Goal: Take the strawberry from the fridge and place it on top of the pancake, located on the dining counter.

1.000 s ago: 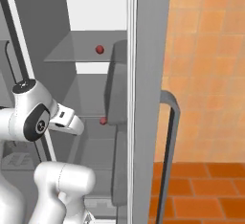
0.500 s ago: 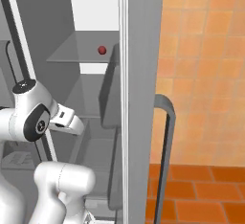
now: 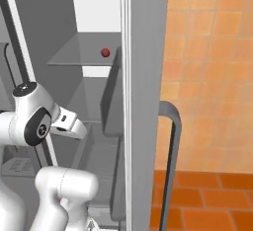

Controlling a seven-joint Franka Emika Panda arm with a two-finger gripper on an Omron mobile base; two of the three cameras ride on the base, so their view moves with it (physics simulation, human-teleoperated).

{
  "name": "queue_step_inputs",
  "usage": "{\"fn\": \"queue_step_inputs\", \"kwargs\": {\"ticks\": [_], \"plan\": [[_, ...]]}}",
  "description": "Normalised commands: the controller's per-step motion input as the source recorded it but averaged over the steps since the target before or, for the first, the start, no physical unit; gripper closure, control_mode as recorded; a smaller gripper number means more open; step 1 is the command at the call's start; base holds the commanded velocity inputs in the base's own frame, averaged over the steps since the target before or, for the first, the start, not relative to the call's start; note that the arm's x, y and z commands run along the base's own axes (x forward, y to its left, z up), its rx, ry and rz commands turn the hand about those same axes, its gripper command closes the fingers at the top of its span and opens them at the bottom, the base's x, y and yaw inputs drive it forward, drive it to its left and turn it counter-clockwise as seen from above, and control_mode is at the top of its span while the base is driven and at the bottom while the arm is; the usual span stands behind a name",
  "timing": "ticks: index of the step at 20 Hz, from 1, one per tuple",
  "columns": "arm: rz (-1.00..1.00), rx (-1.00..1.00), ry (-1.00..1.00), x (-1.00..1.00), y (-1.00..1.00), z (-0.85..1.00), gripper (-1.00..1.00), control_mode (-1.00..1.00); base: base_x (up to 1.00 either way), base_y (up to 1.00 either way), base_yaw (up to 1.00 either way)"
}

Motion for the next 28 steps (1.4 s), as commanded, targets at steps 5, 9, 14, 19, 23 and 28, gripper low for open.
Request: {"fn": "queue_step_inputs", "kwargs": {"ticks": [5,9,14,19,23,28], "plan": [[0.0,0.0,0.0,0.0,0.0,0.0,-1.0,1.0,0.19,-0.02,0.0],[0.0,0.0,0.0,0.0,0.0,0.0,-1.0,1.0,0.0,0.0,0.0],[0.0,0.0,0.0,0.0,0.0,0.0,-1.0,1.0,0.0,0.0,0.0],[0.0,0.0,0.0,0.0,0.0,0.0,-1.0,1.0,0.12,0.1,-0.02],[0.0,0.0,0.0,0.0,0.0,0.0,-1.0,1.0,0.38,0.35,-0.11],[0.0,0.0,0.0,0.0,0.0,0.0,-1.0,1.0,0.33,0.11,-0.04]]}}
